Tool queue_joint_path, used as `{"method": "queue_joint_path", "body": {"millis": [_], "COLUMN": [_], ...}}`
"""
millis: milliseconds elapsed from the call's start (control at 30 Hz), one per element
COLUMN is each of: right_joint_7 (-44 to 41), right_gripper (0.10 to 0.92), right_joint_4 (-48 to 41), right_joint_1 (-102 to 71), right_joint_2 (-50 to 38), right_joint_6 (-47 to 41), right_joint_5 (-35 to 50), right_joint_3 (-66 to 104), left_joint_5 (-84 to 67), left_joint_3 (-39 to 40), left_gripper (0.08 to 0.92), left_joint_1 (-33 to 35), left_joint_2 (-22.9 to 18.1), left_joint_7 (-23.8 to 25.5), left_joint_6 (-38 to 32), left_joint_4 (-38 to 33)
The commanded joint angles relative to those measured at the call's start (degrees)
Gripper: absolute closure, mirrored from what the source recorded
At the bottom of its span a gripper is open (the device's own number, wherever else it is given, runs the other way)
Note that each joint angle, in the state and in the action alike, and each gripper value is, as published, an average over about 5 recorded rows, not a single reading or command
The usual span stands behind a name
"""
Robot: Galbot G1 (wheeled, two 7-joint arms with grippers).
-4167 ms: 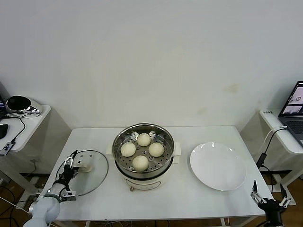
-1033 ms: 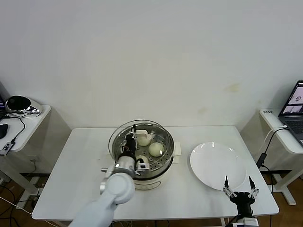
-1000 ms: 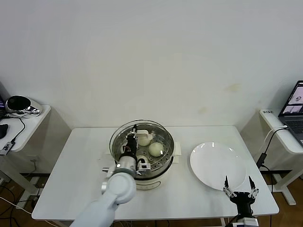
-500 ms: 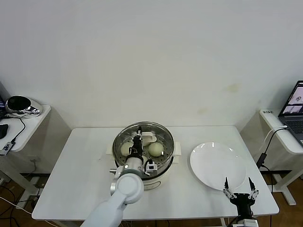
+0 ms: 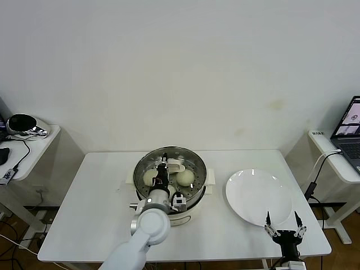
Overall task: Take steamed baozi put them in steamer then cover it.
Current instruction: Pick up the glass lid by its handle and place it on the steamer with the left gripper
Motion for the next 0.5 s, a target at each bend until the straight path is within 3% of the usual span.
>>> {"method": "queue_joint_path", "body": {"millis": [33, 333, 500], "right_joint_7": [0.0, 0.0, 0.0], "right_gripper": [0.203, 0.203, 0.203], "right_joint_4": [-0.1, 0.1, 0.2], "right_joint_1": [0.0, -0.2, -0.3], "right_joint_2": [0.1, 0.1, 0.0], "right_joint_6": [0.1, 0.2, 0.3], "right_joint_5": [-0.2, -0.5, -0.5], "right_joint_3": [0.0, -0.4, -0.3], "left_joint_5": [0.1, -1.5, -1.9], "left_joint_3": [0.0, -0.4, -0.5], "left_gripper": [0.855, 0.842, 0.720], "left_joint_1": [0.1, 2.3, 8.0], "left_joint_2": [-0.3, -0.8, 1.0], "left_joint_7": [0.1, -0.9, -1.8], "left_joint_6": [0.0, -0.2, -0.6], "left_joint_4": [-0.1, -3.2, -10.1]}}
